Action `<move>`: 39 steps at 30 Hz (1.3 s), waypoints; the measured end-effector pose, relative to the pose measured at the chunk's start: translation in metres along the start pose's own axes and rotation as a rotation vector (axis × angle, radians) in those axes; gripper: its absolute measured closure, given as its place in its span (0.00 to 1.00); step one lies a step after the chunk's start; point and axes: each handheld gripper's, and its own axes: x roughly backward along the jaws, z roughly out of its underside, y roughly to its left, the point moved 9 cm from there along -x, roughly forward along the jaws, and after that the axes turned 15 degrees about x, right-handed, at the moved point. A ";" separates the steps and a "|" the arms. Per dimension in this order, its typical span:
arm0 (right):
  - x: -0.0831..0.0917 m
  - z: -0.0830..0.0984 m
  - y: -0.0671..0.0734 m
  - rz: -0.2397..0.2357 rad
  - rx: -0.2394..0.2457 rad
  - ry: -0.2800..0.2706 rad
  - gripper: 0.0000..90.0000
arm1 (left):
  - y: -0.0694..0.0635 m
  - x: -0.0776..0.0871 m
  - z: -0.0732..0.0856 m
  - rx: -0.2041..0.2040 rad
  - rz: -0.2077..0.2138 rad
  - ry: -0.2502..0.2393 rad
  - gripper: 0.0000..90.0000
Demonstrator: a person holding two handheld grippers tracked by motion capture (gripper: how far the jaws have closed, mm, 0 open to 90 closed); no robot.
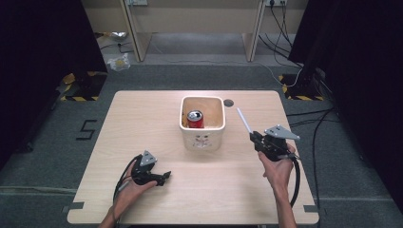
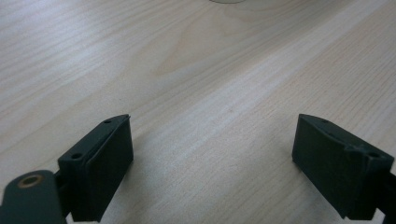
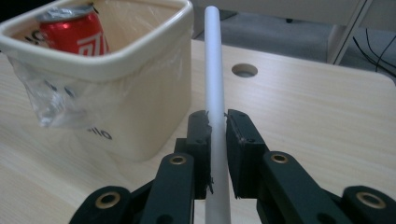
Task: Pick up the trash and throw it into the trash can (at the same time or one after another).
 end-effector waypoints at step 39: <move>-0.052 -0.113 0.025 -0.133 0.036 -0.084 0.89 | 0.000 0.000 0.000 0.002 0.001 0.000 0.13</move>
